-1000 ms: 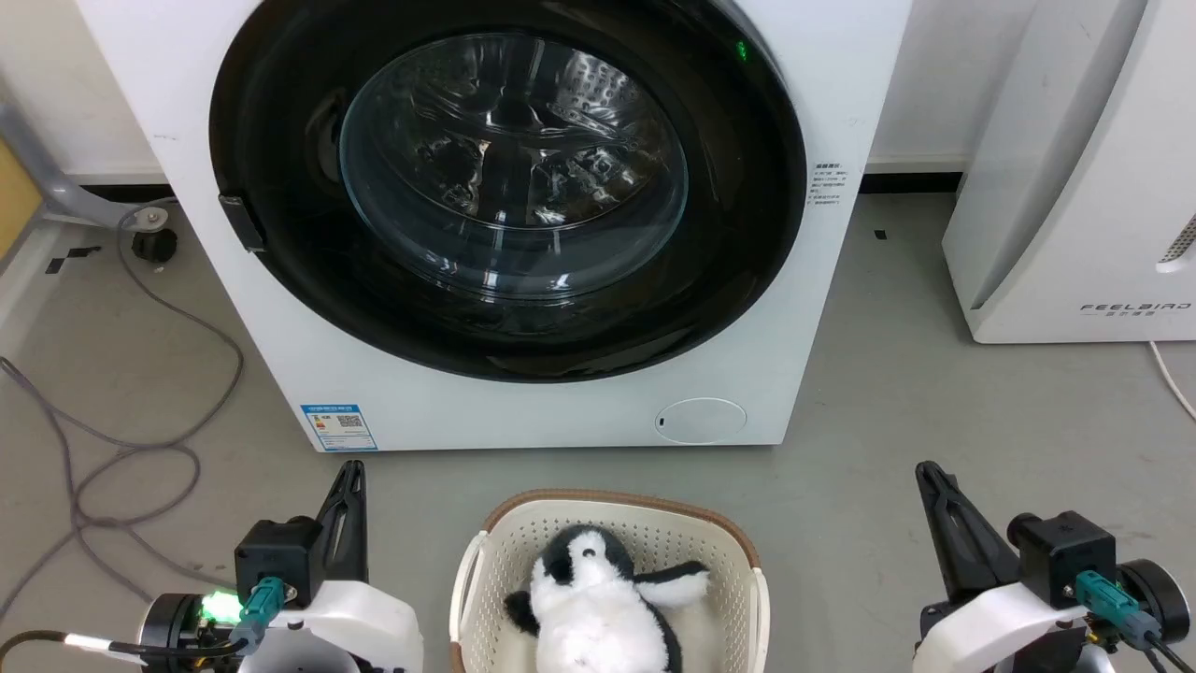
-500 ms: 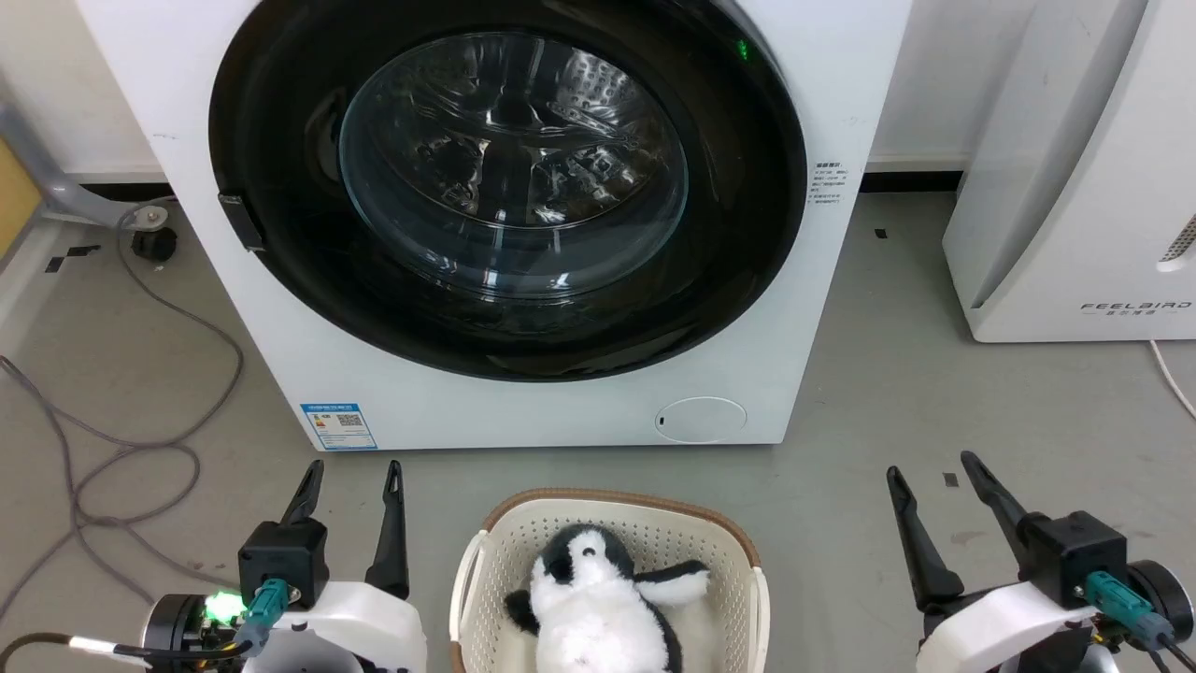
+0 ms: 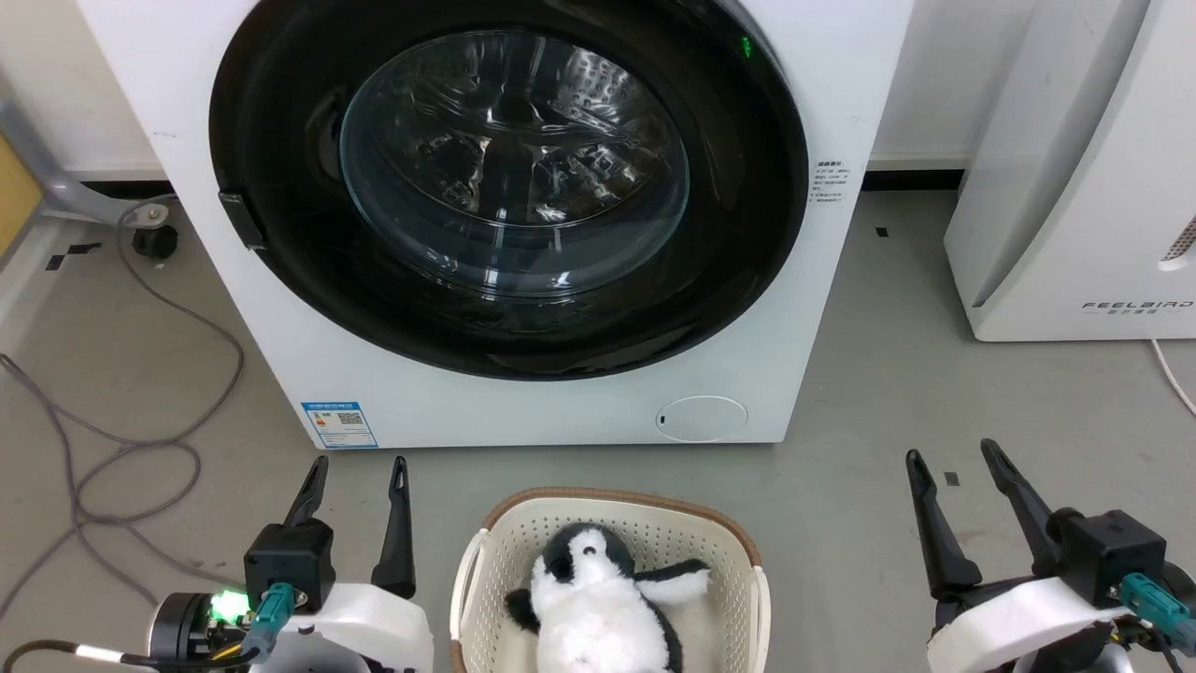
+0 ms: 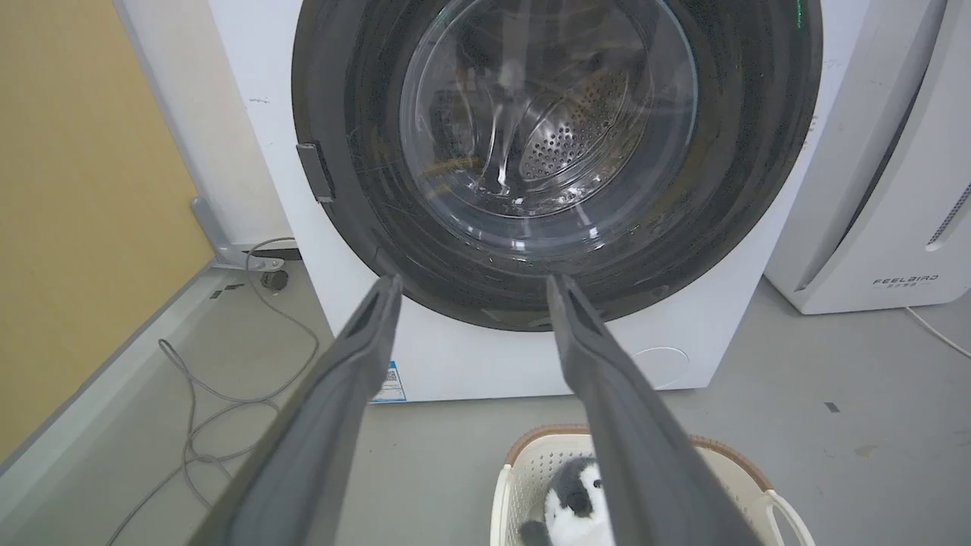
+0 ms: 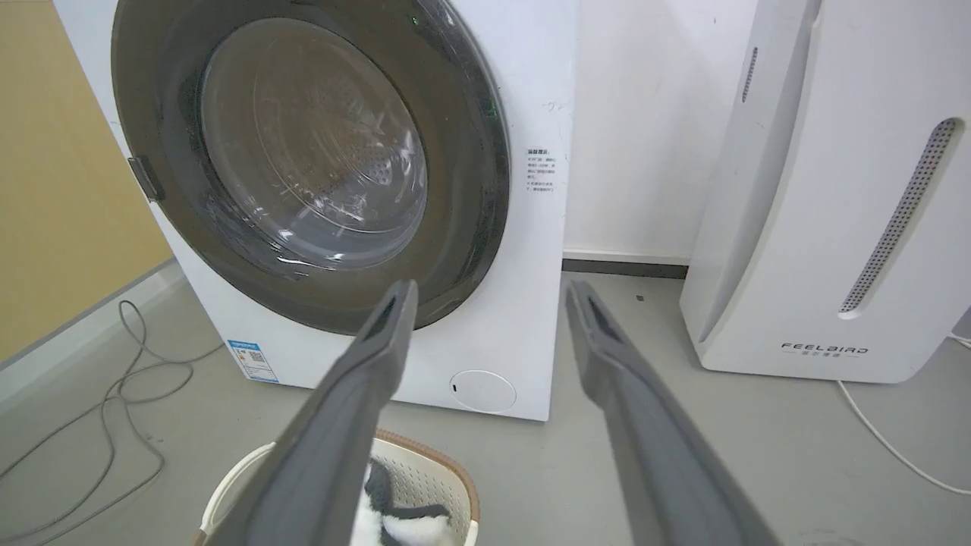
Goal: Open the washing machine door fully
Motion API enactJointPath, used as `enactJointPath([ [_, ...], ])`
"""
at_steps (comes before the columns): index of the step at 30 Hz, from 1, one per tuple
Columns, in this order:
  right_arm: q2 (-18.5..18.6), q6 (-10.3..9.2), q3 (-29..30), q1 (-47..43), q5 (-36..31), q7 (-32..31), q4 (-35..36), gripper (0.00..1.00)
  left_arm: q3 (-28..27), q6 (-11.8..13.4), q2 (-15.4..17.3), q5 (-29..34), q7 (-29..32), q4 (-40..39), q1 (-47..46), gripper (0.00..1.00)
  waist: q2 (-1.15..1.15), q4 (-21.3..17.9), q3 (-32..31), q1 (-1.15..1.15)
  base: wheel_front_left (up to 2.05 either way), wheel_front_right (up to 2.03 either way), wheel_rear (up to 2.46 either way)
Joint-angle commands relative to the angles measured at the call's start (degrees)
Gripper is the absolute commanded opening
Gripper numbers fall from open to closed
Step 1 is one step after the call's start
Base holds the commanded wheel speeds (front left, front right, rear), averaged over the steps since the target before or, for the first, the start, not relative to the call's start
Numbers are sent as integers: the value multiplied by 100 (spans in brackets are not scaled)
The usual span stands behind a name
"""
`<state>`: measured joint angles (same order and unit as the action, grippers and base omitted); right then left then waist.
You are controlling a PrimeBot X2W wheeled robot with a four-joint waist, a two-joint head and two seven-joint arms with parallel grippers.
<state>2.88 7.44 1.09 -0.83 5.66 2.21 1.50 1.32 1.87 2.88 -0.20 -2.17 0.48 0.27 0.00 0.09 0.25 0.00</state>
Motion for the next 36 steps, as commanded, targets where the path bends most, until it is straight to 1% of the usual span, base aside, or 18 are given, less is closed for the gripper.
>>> enactJointPath([
  [1, 0, 1, 5, 8, 94, 60, 50, 100, 27, 37, 1, -48, -59, 10, -63, 100, 0, 3, 0, 0, 0, 0, 0],
  [9, 0, 1, 7, 1, 190, 155, 99, 100, 80, 103, 1, -60, -154, 19, -83, 100, 0, 14, 5, 0, 0, 0, 0],
  [10, 0, 1, 5, 1, 193, 167, 109, 46, 86, 111, 1, -61, -166, 21, -84, 100, 0, 15, 5, 0, 0, 0, 0],
  [11, 0, 1, 13, 0, 218, 179, 119, 0, 92, 120, 1, -63, -178, 24, -86, 100, 0, 16, 5, 0, 0, 0, 0],
  [14, 0, 1, 14, -3, 353, 214, 133, 0, 111, 146, 1, -68, -214, 31, -91, 100, 0, 18, 4, 0, 0, 0, 0],
  [17, 0, 1, 10, -6, 740, 250, 114, 0, 129, 170, 1, -72, -250, 35, -96, 100, 0, 19, 4, 0, 0, 0, 0],
  [24, 0, 2, -3, -1, 2088, 334, -4, 0, 166, 223, 0, -81, -334, 54, -119, 100, 0, 30, 8, 0, 0, 0, 0],
  [25, 0, 2, -45, 0, 2815, 370, -68, 0, 179, 245, 0, -84, -370, 61, -124, 100, 0, 37, 7, 0, 0, 0, 0],
  [30, 0, 2, -170, 4, 4045, 394, -82, 0, 200, 289, 0, -88, -430, 70, -130, 100, 0, 49, 12, 0, 0, 0, 0],
  [36, 0, 2, 5, 11, 5364, 125, -156, 0, 237, 342, 0, -94, -501, 78, -145, 100, 0, 67, 25, 0, 0, 0, 0],
])
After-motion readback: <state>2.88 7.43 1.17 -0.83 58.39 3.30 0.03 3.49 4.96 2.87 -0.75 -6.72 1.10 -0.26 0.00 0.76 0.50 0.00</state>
